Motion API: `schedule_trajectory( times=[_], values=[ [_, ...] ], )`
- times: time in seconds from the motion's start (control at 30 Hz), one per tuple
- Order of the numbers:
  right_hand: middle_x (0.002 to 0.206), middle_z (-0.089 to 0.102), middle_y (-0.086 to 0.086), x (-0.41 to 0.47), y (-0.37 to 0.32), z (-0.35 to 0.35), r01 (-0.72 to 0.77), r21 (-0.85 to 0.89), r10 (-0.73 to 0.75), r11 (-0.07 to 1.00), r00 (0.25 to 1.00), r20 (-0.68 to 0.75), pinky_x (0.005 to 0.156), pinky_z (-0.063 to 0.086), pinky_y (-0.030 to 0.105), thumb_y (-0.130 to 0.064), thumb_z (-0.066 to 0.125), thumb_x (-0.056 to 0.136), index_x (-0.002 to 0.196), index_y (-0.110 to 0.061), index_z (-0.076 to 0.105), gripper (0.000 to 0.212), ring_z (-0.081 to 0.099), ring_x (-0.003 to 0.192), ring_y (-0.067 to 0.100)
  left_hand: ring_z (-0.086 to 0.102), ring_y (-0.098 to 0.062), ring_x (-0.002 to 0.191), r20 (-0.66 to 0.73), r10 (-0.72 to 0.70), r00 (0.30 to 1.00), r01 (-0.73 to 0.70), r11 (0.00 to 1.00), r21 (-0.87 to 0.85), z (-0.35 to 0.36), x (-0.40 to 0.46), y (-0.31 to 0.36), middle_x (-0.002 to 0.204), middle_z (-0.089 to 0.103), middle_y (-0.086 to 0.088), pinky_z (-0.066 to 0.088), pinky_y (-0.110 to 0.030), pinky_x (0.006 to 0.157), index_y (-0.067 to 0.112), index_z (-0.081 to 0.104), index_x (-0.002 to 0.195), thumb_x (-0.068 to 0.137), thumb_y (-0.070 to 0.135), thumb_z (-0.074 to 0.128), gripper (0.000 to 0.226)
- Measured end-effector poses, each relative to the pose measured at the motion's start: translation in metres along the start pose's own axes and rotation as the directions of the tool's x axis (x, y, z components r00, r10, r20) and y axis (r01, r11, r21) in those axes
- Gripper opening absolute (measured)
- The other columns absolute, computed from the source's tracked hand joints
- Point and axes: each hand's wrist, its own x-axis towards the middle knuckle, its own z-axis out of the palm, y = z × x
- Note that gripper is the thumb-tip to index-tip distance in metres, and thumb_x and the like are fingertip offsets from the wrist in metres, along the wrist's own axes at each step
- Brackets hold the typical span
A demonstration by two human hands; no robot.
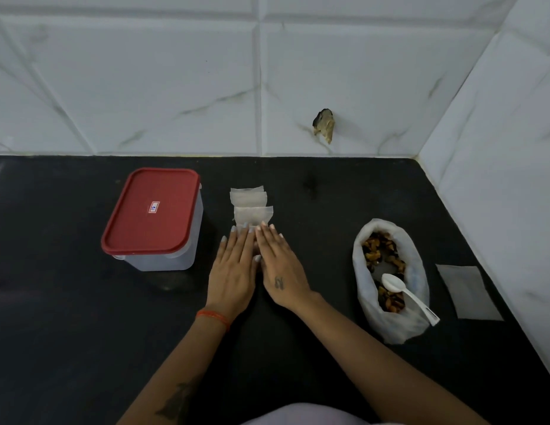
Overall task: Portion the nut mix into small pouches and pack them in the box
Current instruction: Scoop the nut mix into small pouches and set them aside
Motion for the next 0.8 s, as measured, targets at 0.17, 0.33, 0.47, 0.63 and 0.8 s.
schedule_trajectory(
  times=[0.17,0.33,0.47,0.63,0.8],
  values=[
    [0.160,-0.003,0.005,0.002,-0.002,-0.013,-0.004,0.086,-0.006,0.996,0.992,0.126,0.121,0.007,0.032,-0.009,0.038,0.099,0.150,-0.008,0.003,0.062,-0.006,0.147,0.016,0.004,-0.018,0.147,0.058,-0.020,0.998,0.018,0.999,0.032,0.001,0.000,-0.003,0.159,0.014,-0.006,0.000,-0.033,0.119,0.013,0.008,0.149,0.094,0.052,-0.010,0.069],
    [0.159,0.015,0.004,-0.001,-0.007,-0.049,-0.117,0.282,0.085,0.952,0.988,0.125,0.117,0.018,0.027,-0.017,0.046,0.099,0.151,-0.013,0.014,0.061,0.013,0.146,0.017,0.009,-0.021,0.146,0.012,-0.047,0.999,0.048,0.988,-0.145,-0.024,-0.001,0.021,0.157,0.020,-0.010,0.007,-0.034,0.119,0.010,0.019,0.149,0.095,0.047,0.014,0.066],
    [0.153,0.031,0.004,-0.011,-0.007,-0.104,-0.196,0.436,0.188,0.878,0.980,0.062,0.114,0.026,0.027,-0.020,0.056,0.094,0.149,-0.020,0.024,0.064,0.030,0.140,0.017,0.025,-0.019,0.144,-0.072,-0.123,0.990,0.078,0.893,-0.443,-0.053,0.005,0.069,0.155,0.029,-0.005,0.027,-0.038,0.116,0.013,0.030,0.147,0.100,0.028,0.044,0.052],
    [0.142,0.047,-0.002,-0.046,0.018,-0.181,-0.220,0.672,0.352,0.707,0.934,-0.065,0.105,0.038,0.021,-0.022,0.067,0.087,0.144,-0.025,0.037,0.064,0.045,0.130,0.009,0.041,-0.009,0.131,-0.165,-0.143,0.976,-0.022,0.687,-0.727,-0.074,0.026,0.147,0.143,0.044,0.002,0.039,-0.035,0.109,0.020,0.039,0.142,0.097,0.028,0.052,0.048],
    [0.131,0.057,-0.005,-0.101,0.067,-0.233,-0.238,0.797,0.618,0.555,0.760,-0.203,0.097,0.045,0.018,-0.023,0.069,0.085,0.138,-0.026,0.047,0.058,0.054,0.119,0.003,0.046,-0.002,0.126,-0.052,-0.077,0.996,-0.012,0.453,-0.891,-0.066,0.033,0.235,0.136,0.048,0.016,0.040,-0.009,0.098,0.021,0.039,0.142,0.098,0.025,0.050,0.045]
  ],
)
